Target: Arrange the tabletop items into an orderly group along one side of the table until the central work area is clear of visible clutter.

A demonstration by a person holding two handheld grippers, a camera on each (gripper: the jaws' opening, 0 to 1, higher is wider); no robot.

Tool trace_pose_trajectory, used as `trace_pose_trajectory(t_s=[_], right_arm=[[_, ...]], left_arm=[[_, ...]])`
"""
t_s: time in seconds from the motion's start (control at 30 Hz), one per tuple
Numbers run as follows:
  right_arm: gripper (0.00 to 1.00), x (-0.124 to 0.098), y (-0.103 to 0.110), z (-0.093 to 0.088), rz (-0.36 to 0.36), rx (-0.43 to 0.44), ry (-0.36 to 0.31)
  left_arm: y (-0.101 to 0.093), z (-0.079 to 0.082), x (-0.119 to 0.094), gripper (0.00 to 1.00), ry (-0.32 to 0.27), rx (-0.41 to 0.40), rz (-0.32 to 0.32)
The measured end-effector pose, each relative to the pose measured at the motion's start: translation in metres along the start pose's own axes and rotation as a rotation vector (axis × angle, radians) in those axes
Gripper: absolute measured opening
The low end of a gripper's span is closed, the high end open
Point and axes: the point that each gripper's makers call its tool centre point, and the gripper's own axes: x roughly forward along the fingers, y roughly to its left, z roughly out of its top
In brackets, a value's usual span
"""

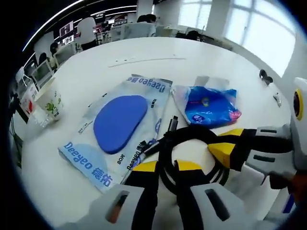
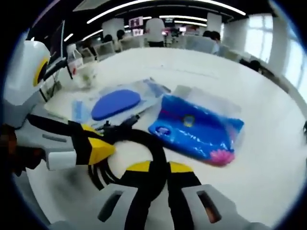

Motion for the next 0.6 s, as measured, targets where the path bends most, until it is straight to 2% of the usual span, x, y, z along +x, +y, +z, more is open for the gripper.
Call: trace_pose_trajectory(t_s=[0.27, 0.6], right_arm=[[0.04, -0.002, 0.001, 0.001, 0.013, 0.018, 0.01], [0.02, -0.014, 0.01, 0.003, 0.033, 0.05, 0.006]], left_arm=[[0.001, 0.0, -0.003, 0.11, 0.005, 0.001, -0.006], [0.005, 0.002, -0.018, 0.09, -0.006, 0.013, -0.025]])
